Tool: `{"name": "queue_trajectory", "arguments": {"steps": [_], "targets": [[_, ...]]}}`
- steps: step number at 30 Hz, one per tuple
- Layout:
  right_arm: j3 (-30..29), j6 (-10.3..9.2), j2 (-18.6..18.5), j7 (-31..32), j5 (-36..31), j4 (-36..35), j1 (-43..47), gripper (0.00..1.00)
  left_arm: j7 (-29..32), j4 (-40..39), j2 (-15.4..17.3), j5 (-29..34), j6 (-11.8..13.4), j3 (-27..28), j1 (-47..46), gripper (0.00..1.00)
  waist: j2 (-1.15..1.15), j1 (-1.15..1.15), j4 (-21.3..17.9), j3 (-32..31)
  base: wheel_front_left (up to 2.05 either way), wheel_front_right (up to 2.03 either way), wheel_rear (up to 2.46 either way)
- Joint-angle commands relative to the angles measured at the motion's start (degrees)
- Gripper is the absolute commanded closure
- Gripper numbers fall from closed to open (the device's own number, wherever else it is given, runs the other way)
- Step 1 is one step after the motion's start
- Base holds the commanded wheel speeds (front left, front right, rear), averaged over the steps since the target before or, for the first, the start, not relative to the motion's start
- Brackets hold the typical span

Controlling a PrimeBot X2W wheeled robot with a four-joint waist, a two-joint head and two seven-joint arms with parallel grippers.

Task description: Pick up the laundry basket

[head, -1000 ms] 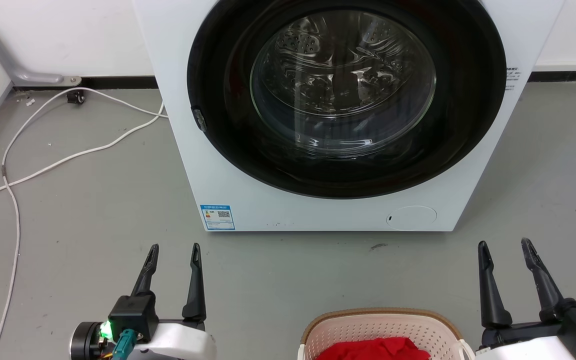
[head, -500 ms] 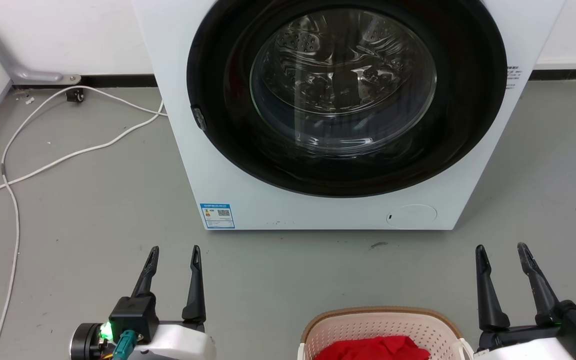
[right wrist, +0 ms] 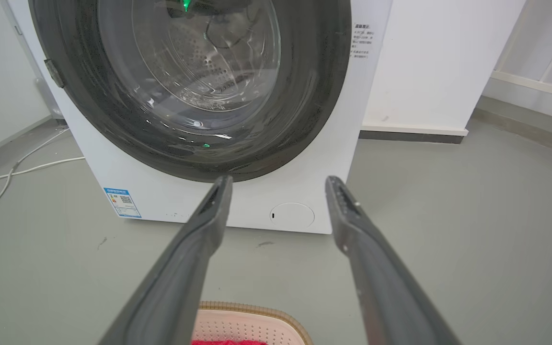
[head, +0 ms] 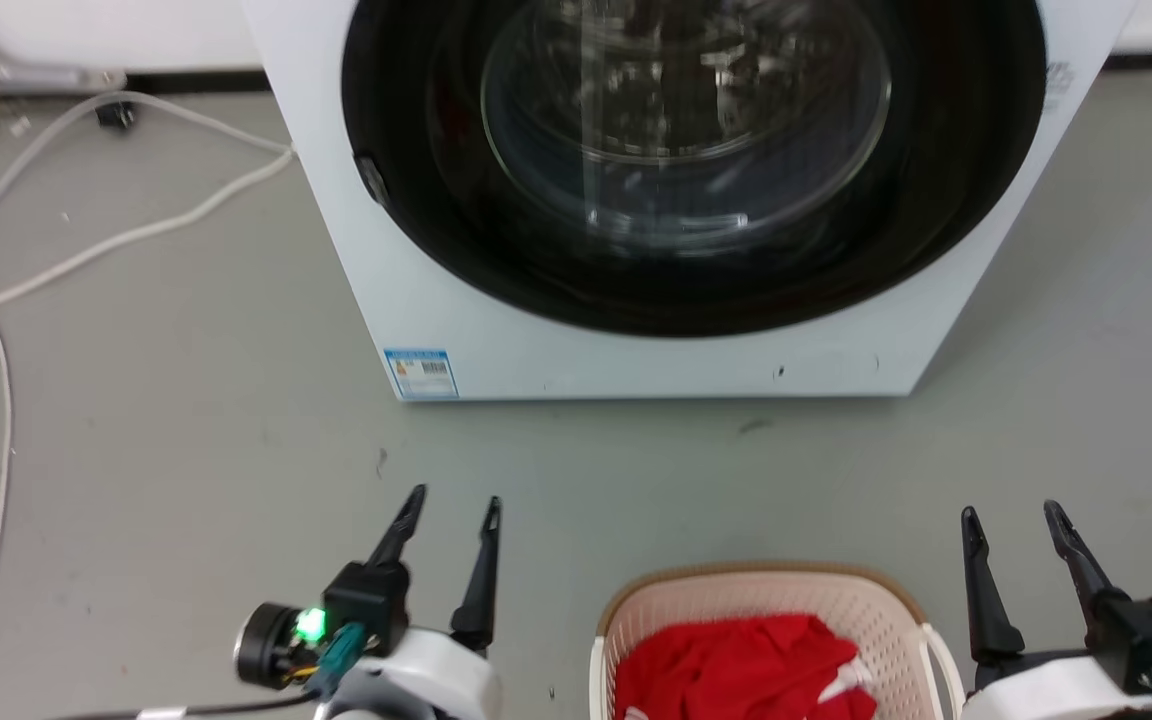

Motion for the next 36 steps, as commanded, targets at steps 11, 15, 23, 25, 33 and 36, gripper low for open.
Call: {"name": "queue_trajectory", "arguments": {"steps": [11,15,23,25,33,36], "targets": [[-5.59,-0.04,-0.13,-0.11,-7.68,13.02,-8.46,0.00,-0.14,17.41,0.10,-3.52,-3.48,-7.41,-10.82,0.00,0.00,0.00,-1.65,12.64,0.00,0.00,0.00],[-6.65,-0.04,-0.14,-0.12,-10.46,18.57,-12.07,0.00,-0.15,25.23,0.08,-5.89,-4.27,-10.70,-14.93,0.00,0.00,0.00,-2.23,16.17,0.00,0.00,0.00],[-9.94,-0.04,-0.12,-0.12,-16.01,28.51,-18.40,0.00,0.30,37.41,0.08,-11.18,-5.10,-19.14,-22.24,0.00,0.00,0.00,-2.97,23.31,0.00,0.00,0.00],[-11.40,-0.04,-0.13,-0.11,-17.72,31.20,-20.40,0.00,1.14,38.99,0.08,-12.84,-5.15,-21.71,-23.74,0.00,0.00,0.00,-2.96,25.05,0.00,0.00,0.00],[-16.11,-0.04,-0.13,-0.11,-23.26,41.78,-26.96,0.00,4.60,42.52,0.09,-20.92,-5.16,-29.52,-27.94,0.00,0.00,0.00,-3.19,31.32,0.00,0.00,0.00],[-17.00,-0.04,-0.13,-0.12,-24.66,44.55,-28.99,0.00,5.55,43.73,0.09,-23.07,-5.16,-31.78,-29.22,0.00,0.00,0.00,-3.34,33.20,0.00,0.00,0.00]]}}
